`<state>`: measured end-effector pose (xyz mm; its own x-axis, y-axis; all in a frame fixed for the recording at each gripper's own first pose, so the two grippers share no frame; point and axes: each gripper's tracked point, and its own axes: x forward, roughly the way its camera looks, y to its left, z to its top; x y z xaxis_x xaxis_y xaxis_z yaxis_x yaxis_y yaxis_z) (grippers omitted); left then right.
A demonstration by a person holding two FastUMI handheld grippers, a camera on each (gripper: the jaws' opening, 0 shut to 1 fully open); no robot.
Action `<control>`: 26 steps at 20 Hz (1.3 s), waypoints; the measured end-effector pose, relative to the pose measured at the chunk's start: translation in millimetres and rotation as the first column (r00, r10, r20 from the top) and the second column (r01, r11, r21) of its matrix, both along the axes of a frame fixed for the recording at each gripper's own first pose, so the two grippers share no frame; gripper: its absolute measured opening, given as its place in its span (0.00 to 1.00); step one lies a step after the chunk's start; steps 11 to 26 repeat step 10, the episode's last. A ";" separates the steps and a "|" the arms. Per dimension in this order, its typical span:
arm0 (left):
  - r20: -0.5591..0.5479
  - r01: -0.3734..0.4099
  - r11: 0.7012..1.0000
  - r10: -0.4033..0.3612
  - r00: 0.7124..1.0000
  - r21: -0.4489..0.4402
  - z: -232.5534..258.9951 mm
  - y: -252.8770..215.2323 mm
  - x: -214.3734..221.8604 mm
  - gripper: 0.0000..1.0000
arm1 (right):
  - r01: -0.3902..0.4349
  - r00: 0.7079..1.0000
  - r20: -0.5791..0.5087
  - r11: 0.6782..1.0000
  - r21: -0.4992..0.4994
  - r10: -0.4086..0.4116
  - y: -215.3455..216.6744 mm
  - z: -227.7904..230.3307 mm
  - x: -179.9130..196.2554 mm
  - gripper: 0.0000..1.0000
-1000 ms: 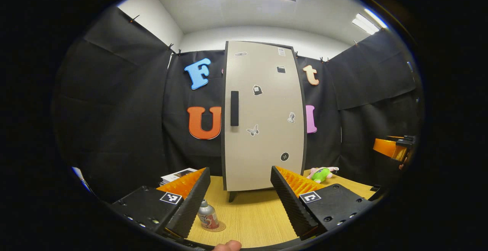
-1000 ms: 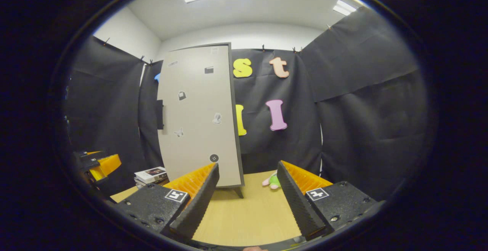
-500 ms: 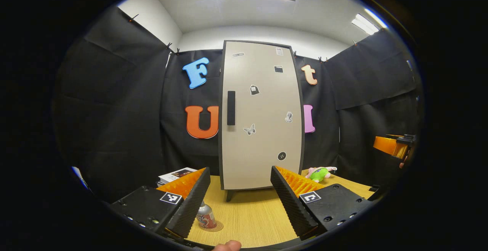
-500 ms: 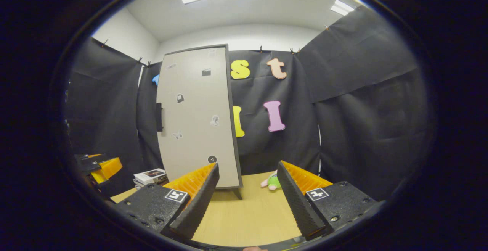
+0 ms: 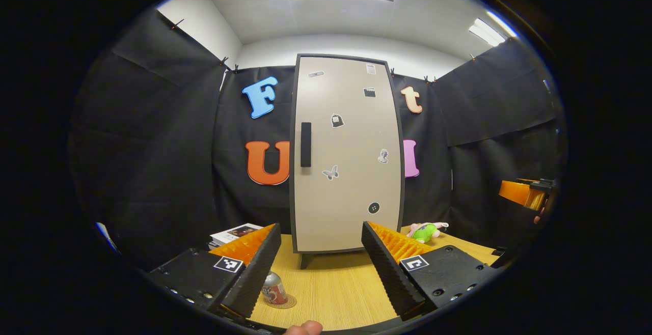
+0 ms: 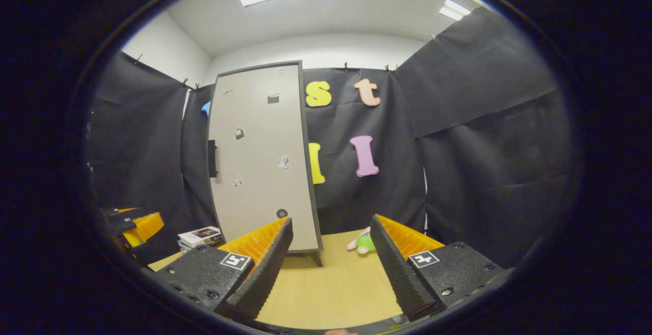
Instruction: Open the cabinet door with the right hand, grasp the bottle in the cabinet with the left hand and place it on the coaster, then close the cabinet door with the right hand.
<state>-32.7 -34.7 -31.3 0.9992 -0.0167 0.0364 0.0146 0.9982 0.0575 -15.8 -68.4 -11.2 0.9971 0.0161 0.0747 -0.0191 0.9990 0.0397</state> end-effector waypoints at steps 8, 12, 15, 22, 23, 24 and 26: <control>-0.001 0.000 1.000 0.000 1.000 -0.003 0.0 -1.6 -2.6 0.96 | 0.001 1.000 -0.003 1.000 0.009 -0.001 -2.7 -1.3 -5.9 0.98; -0.001 0.000 1.000 0.000 1.000 -0.004 0.3 -1.5 -3.0 0.96 | 0.002 1.000 -0.001 1.000 0.011 -0.002 -2.9 0.2 -6.0 0.98; -0.001 0.000 1.000 0.000 1.000 -0.004 0.3 -1.5 -3.0 0.96 | 0.002 1.000 -0.001 1.000 0.011 -0.002 -2.9 0.2 -6.0 0.98; -0.001 0.000 1.000 0.000 1.000 -0.004 0.3 -1.5 -3.0 0.96 | 0.002 1.000 -0.001 1.000 0.011 -0.002 -2.9 0.2 -6.0 0.98; -0.001 0.000 1.000 0.000 1.000 -0.004 0.3 -1.5 -3.0 0.96 | 0.002 1.000 -0.001 1.000 0.011 -0.002 -2.9 0.2 -6.0 0.98; -0.001 0.000 1.000 0.000 1.000 -0.004 0.3 -1.5 -3.0 0.96 | 0.002 1.000 -0.001 1.000 0.011 -0.002 -2.9 0.2 -6.0 0.98; -0.001 0.000 1.000 0.000 1.000 -0.004 0.3 -1.5 -3.0 0.96 | 0.002 1.000 -0.001 1.000 0.011 -0.002 -2.9 0.2 -6.0 0.98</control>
